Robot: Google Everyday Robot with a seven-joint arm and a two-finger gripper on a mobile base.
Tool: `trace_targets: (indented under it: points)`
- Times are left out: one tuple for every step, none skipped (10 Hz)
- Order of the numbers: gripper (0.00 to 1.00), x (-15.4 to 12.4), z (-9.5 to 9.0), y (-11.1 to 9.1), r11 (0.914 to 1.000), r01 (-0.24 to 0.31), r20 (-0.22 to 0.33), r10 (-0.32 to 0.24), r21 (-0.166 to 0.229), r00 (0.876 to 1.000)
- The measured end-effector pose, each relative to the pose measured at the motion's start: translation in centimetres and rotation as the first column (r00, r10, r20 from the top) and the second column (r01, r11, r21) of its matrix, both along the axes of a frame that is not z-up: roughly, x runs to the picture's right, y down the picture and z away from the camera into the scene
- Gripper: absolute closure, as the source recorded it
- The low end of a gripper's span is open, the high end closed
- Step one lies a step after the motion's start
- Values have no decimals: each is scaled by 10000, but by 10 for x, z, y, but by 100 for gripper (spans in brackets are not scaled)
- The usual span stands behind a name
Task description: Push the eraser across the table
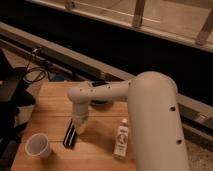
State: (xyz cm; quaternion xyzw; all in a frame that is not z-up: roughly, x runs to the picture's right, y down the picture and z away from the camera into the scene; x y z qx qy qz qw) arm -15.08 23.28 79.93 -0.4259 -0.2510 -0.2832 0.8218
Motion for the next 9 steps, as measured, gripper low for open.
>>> trace_targets:
  points:
    - [100,-8,-3,-6,9999,-54,275,50,156,9996]
    - [100,-21,-8,-15,9992,-179,662,155,362,9977]
    - [100,-39,-14,-23,9979,-371,1138,308,532,9930]
    - [100,-58,-21,-30,9958,-665,1765,545,626,9828]
    - [100,-73,-26,-34,9936,-923,2355,747,646,9690]
    - [100,-83,-29,-35,9932,-977,2642,776,638,9613]
    - [100,-89,-30,-35,9925,-1011,2719,789,687,9591]
    - [100,-89,-31,-38,9905,-1128,2618,887,784,9610]
    - [100,-85,-31,-40,9892,-1202,2520,955,843,9630]
